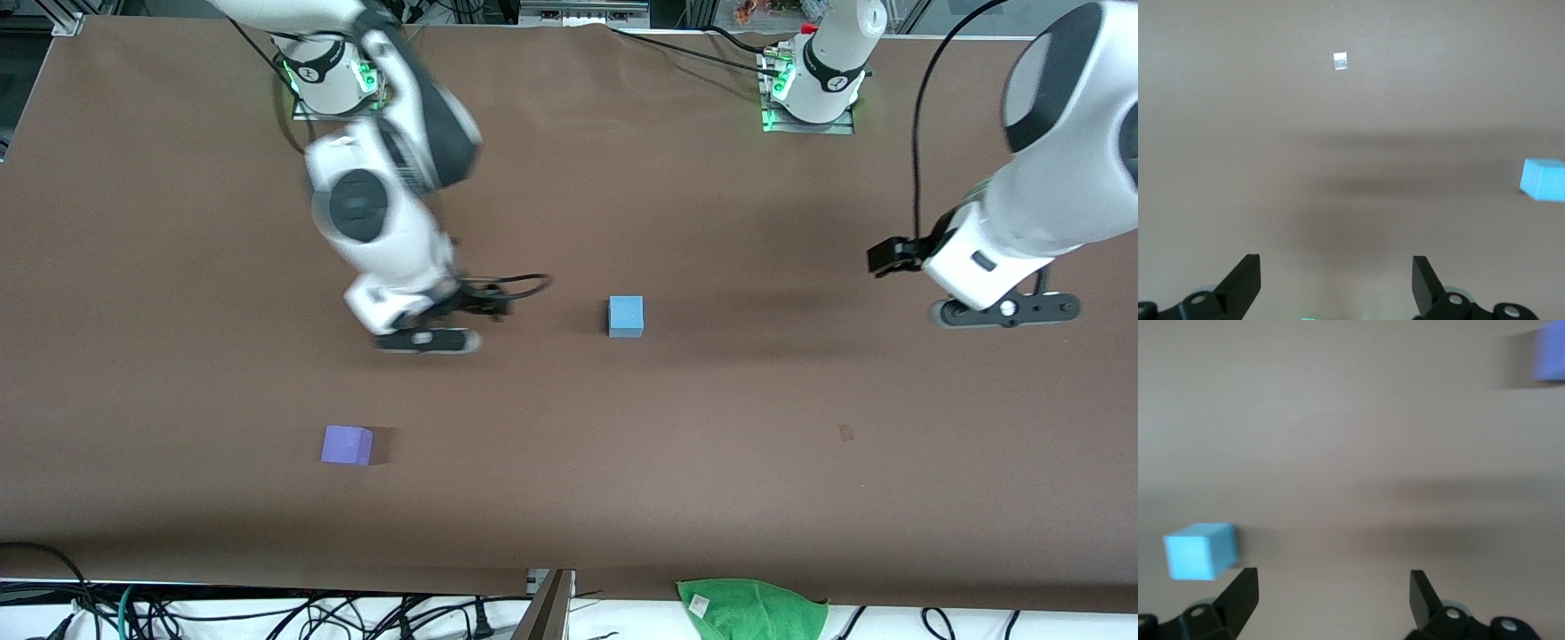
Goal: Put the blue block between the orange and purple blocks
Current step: 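Reach the right gripper to the cube while the left gripper withdraws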
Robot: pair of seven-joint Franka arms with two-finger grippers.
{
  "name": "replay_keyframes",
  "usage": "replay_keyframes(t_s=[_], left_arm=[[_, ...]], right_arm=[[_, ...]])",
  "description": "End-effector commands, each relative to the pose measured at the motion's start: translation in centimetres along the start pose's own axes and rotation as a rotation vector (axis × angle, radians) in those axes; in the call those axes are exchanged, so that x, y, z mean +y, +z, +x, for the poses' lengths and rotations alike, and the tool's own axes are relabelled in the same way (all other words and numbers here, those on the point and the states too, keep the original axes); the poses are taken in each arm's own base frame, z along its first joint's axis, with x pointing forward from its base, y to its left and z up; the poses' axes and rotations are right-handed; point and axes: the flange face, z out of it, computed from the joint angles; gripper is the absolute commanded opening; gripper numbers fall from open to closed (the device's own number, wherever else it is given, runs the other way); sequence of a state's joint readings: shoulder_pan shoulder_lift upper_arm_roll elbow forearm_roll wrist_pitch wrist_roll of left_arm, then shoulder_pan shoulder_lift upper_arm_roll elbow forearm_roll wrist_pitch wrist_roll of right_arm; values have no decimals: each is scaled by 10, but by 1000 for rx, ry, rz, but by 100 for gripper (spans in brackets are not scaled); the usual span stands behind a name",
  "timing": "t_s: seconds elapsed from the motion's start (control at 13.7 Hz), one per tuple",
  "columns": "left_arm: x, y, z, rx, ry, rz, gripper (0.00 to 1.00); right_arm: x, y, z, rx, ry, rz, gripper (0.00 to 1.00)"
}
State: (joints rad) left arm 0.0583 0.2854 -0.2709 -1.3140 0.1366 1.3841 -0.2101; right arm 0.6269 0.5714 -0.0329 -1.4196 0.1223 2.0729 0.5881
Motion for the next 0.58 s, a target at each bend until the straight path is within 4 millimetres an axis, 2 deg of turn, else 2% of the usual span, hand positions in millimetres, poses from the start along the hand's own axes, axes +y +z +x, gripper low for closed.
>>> replay_keyframes(t_s=[0.0,0.07,0.15,0.29,0.36,0.51], left_arm=[[-33,-20,-20,7,110,-24,100],[-53,-22,-25,32,119,-80,100],[-65,-14,-34,65,125,-94,100],[-77,-3,-66,143,100,-87,100],[-72,2,-79,134,100,-85,100],[-71,3,-80,77,106,-80,100]], right_arm=[[-78,50,-12,68,47,33,100],[-98,72,-23,88,25,35,100],[-117,93,-39,96,-3,38,100],[-149,124,-67,114,-21,45,100],[-158,130,-73,134,-18,45,100],[-170,145,-82,168,-14,59,100]])
